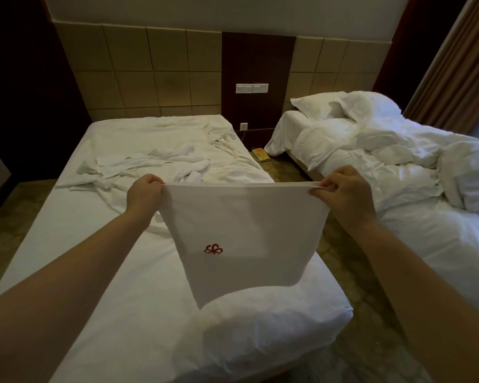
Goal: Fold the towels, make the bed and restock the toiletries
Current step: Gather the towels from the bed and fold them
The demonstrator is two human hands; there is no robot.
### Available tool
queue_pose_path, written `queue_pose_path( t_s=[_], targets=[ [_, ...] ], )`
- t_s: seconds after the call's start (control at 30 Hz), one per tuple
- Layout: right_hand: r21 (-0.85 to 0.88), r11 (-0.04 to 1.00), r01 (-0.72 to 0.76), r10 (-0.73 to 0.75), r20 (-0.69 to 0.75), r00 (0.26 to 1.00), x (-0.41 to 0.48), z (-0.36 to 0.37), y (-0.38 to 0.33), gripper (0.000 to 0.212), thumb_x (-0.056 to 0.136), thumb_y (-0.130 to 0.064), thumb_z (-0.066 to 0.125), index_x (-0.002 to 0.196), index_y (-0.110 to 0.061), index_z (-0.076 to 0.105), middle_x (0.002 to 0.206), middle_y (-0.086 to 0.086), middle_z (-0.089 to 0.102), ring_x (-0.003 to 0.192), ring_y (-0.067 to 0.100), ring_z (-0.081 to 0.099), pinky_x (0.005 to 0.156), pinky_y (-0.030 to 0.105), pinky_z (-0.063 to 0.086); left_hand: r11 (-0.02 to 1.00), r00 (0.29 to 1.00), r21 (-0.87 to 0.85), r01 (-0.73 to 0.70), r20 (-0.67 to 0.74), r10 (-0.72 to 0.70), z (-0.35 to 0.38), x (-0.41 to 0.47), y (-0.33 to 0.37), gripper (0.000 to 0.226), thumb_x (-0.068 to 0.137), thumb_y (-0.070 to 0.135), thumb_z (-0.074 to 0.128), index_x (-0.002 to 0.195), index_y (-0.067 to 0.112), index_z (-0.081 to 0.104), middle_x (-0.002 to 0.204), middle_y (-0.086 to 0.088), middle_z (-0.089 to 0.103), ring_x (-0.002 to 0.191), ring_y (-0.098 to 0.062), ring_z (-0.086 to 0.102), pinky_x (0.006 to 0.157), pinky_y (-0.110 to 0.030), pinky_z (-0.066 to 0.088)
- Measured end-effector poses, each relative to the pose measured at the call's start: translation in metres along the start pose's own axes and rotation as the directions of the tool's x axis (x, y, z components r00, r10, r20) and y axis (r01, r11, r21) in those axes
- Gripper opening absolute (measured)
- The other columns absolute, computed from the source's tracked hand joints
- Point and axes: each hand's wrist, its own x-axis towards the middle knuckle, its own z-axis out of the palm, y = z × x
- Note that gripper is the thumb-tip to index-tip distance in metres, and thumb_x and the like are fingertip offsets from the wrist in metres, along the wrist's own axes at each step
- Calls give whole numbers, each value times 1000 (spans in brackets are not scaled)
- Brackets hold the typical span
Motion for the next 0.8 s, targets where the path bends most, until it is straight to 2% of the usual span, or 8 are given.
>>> queue_pose_path(
  t_s=[0.1, 0.17, 0.27, 0.37, 0.43, 0.5, 0.63, 0.8],
  targets=[
    [-11, 998, -69, 70, 126, 990, 3, -1, 4, 21, 77, -25, 77, 85, -6, 70, 86, 3, 59, 77, 15, 50, 62, 21, 38, 998, 1000, -55, -18, 14, 18, -2, 2, 1, 26, 79, 3, 42, 66, 20, 56, 72, -4, 54, 72, -27, 48, 64, -38, 41],
    [7, 993, -121, 118, 187, 975, 4, 0, 9, 17, 78, -28, 76, 82, -13, 69, 83, 3, 62, 75, 14, 53, 65, 22, 41, 992, 999, -126, -19, 46, 25, -5, -1, 6, 17, 71, 7, 46, 63, 18, 57, 65, -3, 51, 65, -24, 45, 57, -31, 38],
    [38, 984, -174, 167, 153, 974, 7, 5, 8, 17, 79, -31, 75, 78, -18, 65, 79, 0, 61, 71, 10, 51, 61, 19, 38, 971, 990, -236, -33, 126, 64, -13, -3, 7, 12, 59, 14, 47, 63, 14, 58, 63, -4, 48, 59, -20, 41, 52, -27, 34],
    [99, 974, -205, 192, 127, 973, 11, 8, 3, 17, 80, -30, 74, 77, -18, 64, 73, -6, 57, 66, 7, 49, 59, 16, 36, 971, 973, -237, -35, 212, 87, -24, 7, -5, 8, 67, 14, 57, 68, 17, 64, 67, -5, 52, 64, -22, 45, 60, -32, 38],
    [98, 975, -200, 186, 136, 973, 14, 9, 0, 16, 80, -29, 74, 77, -18, 64, 71, -8, 56, 66, 8, 49, 59, 15, 36, 989, 964, -131, -71, 246, 102, -27, 15, -15, 17, 80, 6, 61, 72, 21, 65, 72, -2, 56, 75, -21, 49, 71, -35, 42],
    [54, 980, -191, 182, 134, 974, 17, 12, -2, 16, 80, -32, 74, 78, -18, 65, 74, -5, 58, 70, 9, 51, 61, 18, 39, 993, 964, -90, -83, 246, 103, -26, 19, -21, 26, 86, -2, 57, 74, 20, 63, 75, -1, 58, 80, -21, 50, 77, -35, 43],
    [32, 977, -210, 207, 70, 976, 24, 21, -2, 19, 81, -35, 73, 81, -17, 67, 78, -2, 61, 75, 14, 54, 70, 27, 42, 984, 962, -167, -58, 255, 100, -21, 26, -21, 22, 84, -1, 62, 75, 18, 65, 75, -5, 57, 79, -21, 52, 78, -38, 47],
    [8, 984, -179, 179, 58, 982, 35, 34, 15, 20, 84, -31, 70, 92, -13, 71, 87, 1, 64, 81, 17, 56, 75, 29, 45, 977, 970, -210, -47, 223, 94, -8, 43, -19, 20, 84, 2, 65, 74, 19, 64, 74, -6, 54, 77, -21, 50, 76, -41, 47]
  ],
)
